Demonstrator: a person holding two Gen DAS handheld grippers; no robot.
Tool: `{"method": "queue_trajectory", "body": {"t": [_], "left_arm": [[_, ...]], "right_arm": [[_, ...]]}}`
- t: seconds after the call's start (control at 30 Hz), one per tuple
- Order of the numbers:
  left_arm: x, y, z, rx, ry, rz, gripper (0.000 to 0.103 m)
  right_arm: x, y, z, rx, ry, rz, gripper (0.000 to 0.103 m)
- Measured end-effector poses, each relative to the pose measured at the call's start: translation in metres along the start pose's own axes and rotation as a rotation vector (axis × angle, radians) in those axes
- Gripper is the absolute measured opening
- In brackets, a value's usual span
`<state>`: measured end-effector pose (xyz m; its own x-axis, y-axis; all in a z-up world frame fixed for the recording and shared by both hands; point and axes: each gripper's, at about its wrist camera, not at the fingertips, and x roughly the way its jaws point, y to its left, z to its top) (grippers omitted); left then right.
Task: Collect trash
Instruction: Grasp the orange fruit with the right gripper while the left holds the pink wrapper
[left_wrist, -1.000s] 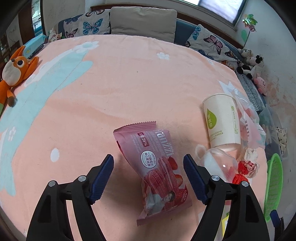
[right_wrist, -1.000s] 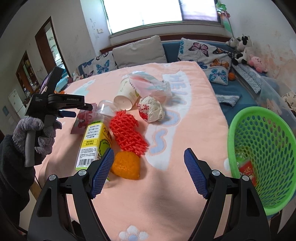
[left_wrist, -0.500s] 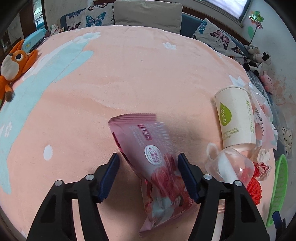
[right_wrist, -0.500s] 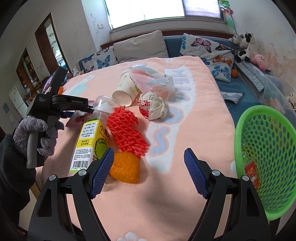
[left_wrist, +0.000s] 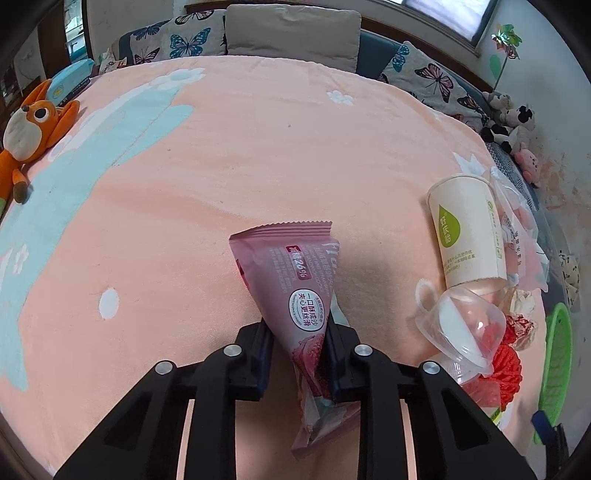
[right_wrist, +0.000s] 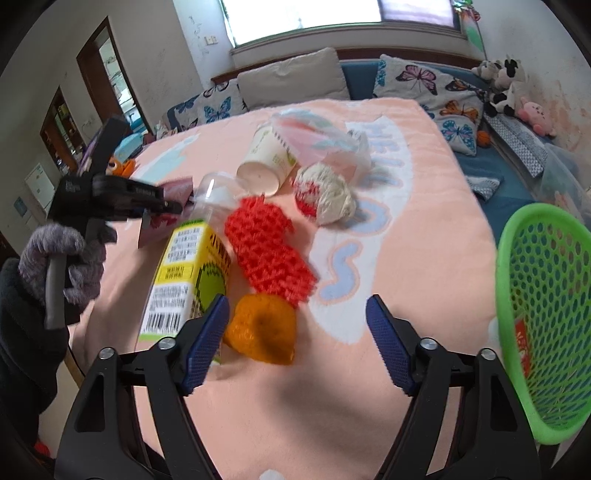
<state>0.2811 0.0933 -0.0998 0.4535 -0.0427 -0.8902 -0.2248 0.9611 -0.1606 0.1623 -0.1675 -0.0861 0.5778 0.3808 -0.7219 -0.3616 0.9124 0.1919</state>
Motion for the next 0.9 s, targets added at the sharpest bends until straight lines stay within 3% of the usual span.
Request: {"method": "queue_trajectory", "body": {"t": [0.67, 0.9], "left_arm": [[-0.021, 0.002, -0.007, 0.016, -0.026, -0.048, 0.016], [-0.027, 0.004, -0.008, 0.023, -0.034, -0.055, 0.016]], "right_arm": [[0.031, 0.018, -0.013, -0.017, 0.049, 0.074, 0.056], [0.023, 0.021, -0.012, -0.049, 0.024, 0.037, 0.056]]}}
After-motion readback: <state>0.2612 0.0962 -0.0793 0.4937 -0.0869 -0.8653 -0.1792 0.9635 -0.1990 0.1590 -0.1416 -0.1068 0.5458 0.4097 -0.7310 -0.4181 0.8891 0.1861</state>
